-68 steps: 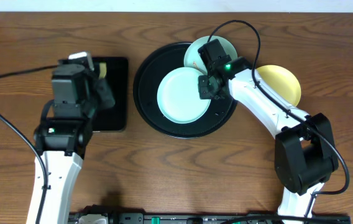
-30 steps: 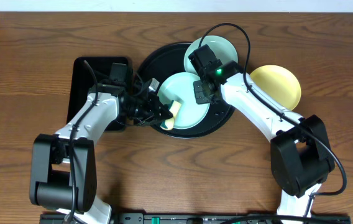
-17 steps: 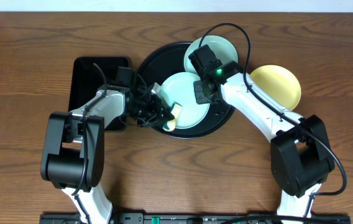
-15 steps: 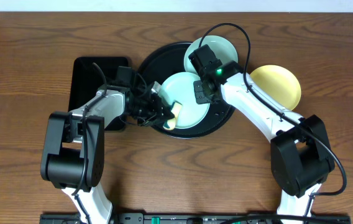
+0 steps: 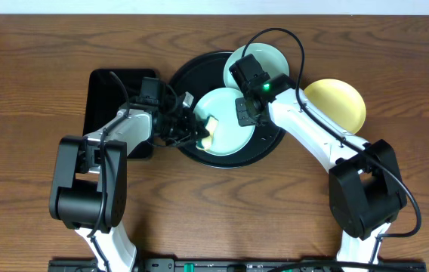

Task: Clean dirty plates on tray and stack at the side
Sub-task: 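Scrub the green plate again with the sponge in the left gripper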

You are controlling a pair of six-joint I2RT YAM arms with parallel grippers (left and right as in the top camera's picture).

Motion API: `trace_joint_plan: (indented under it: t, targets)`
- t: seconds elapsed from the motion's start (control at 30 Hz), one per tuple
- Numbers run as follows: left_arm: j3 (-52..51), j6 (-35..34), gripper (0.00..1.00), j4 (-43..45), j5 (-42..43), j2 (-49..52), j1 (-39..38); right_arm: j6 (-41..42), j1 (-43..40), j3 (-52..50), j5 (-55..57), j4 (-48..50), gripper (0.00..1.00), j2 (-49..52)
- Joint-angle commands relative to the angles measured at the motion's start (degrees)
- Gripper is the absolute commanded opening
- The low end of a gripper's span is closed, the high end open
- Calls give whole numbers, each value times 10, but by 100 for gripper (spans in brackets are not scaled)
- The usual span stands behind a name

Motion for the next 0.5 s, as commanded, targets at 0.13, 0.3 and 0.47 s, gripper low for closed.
trace_joint_plan:
  t: [0.13,0.3,0.47]
  targets:
    - [2,-2,8,26,-18,0,0,-4,-1,1,8,-2,1,0]
    - [2,-22,8,60,-25,0,0,-4,-1,1,8,-3,1,0]
    - [2,-43,8,103,-26,0,6,-4,-1,1,8,-4,1,0]
